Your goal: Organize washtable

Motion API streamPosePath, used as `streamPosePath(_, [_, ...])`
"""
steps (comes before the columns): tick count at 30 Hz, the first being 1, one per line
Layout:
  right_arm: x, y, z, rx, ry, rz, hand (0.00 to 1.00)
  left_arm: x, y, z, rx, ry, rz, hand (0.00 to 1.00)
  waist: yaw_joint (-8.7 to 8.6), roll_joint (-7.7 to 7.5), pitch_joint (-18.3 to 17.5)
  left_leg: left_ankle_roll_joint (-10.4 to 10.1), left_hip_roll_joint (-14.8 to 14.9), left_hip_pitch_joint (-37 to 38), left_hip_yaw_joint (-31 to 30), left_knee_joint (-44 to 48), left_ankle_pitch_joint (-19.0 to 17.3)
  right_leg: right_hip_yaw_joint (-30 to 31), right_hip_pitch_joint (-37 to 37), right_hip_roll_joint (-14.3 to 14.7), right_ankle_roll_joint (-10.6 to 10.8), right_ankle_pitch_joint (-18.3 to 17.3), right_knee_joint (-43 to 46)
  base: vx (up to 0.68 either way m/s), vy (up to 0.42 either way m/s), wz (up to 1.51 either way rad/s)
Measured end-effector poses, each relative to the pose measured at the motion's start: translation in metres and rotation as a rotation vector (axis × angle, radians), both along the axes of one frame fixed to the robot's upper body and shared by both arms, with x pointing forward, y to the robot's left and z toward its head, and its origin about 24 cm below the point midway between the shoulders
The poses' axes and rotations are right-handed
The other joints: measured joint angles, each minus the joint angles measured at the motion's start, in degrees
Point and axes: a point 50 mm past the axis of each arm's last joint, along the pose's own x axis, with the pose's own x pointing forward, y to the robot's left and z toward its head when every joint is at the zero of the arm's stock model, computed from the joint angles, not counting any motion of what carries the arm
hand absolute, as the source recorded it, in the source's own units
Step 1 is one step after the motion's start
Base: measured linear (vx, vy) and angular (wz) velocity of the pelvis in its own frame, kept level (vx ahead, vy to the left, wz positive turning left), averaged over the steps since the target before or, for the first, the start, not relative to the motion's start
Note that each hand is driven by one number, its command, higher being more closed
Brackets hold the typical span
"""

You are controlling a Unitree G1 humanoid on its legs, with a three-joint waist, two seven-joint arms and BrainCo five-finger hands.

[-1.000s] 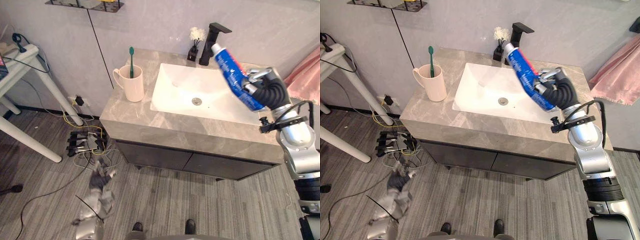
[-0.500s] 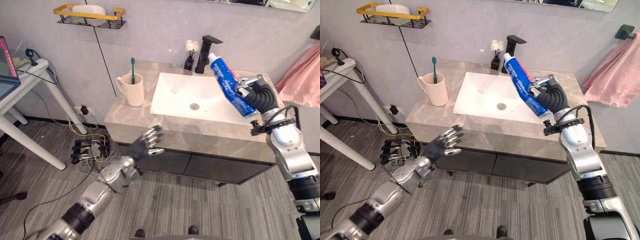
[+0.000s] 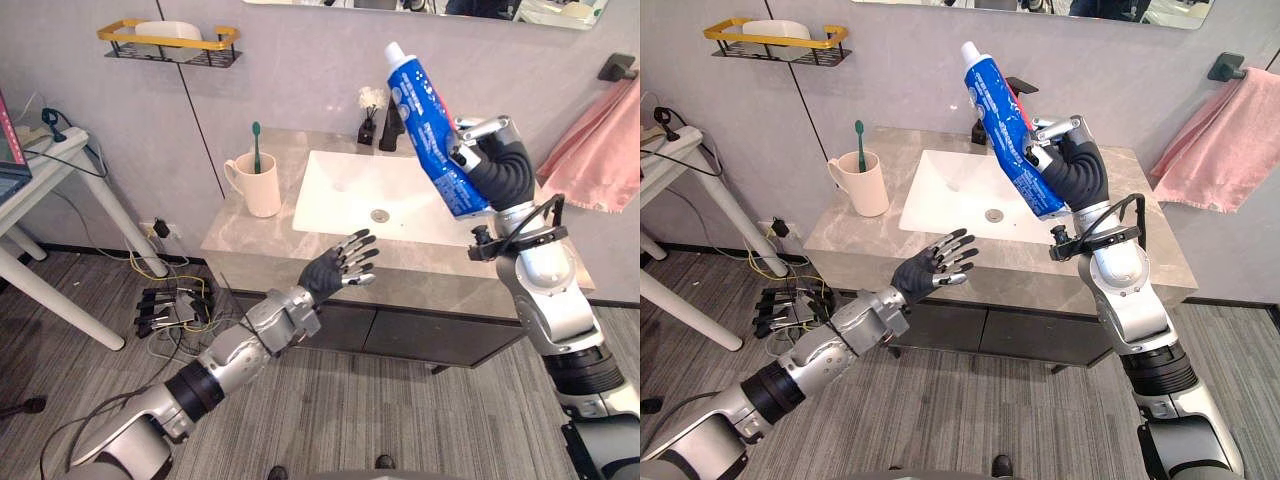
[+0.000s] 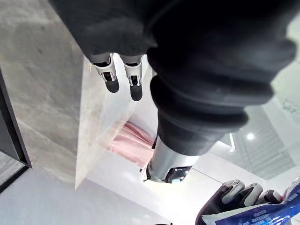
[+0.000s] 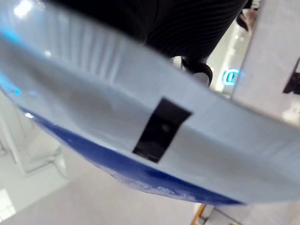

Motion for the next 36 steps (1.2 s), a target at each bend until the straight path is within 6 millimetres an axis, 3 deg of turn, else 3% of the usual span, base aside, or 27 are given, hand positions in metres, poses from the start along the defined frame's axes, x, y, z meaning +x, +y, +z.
streamPosePath(7, [0.0, 0.006, 0.001, 0.033, -0.007, 0.024, 1.0, 0.009, -0.006, 0.001, 0.0, 0.009, 0.026, 0.0, -1.19, 0.16, -0.1, -0.03, 0.07, -0.17, 1.09, 0.12, 0.01, 1.07, 0.04, 0.16, -0.09, 0.97, -1.01, -0.04, -0.014, -0.08])
streamPosePath(14, [0.0, 0.006, 0.0, 0.03, -0.005, 0.024, 1.0, 0.021, -0.008, 0.019, -0.024, -0.042, 0.036, 0.0, -1.34, 0.2, -0.1, -0.03, 0.08, -0.22, 1.87, 0.02, -0.01, 1.72, 0.43, 0.21, 0.1, 2.14, -2.7, -0.03, -0.008, -0.05])
streamPosePath(23, [0.0, -0.001, -0.023, -0.005, 0.079, -0.008, 1.0, 0.034, 0.024, 0.047, -0.083, -0.113, 0.136, 0.0, -1.18, 0.26, -0.05, -0.03, 0.07, -0.17, 2.0, -0.1, -0.01, 1.78, 0.43, 0.19, 0.12, 2.14, -2.75, 0.0, 0.0, 0.0])
streamPosePath(32, [-0.003, -0.006, -0.034, -0.023, 0.115, -0.02, 1.0, 0.034, 0.035, 0.052, -0.099, -0.117, 0.153, 0.0, -1.24, 0.57, 0.16, -0.02, 0.07, -0.16, 2.05, -0.27, -0.02, 1.78, 0.42, 0.17, 0.13, 2.12, -2.8, 0.0, 0.0, 0.0])
streamPosePath(36, [-0.004, -0.008, -0.04, -0.023, 0.135, -0.021, 1.0, 0.028, 0.031, 0.054, -0.112, -0.128, 0.114, 0.0, -1.16, 0.99, 0.45, -0.03, 0.07, 0.04, 2.13, -0.63, 0.0, 1.73, 0.42, 0.17, 0.16, 2.11, -2.81, 0.0, -0.001, -0.01])
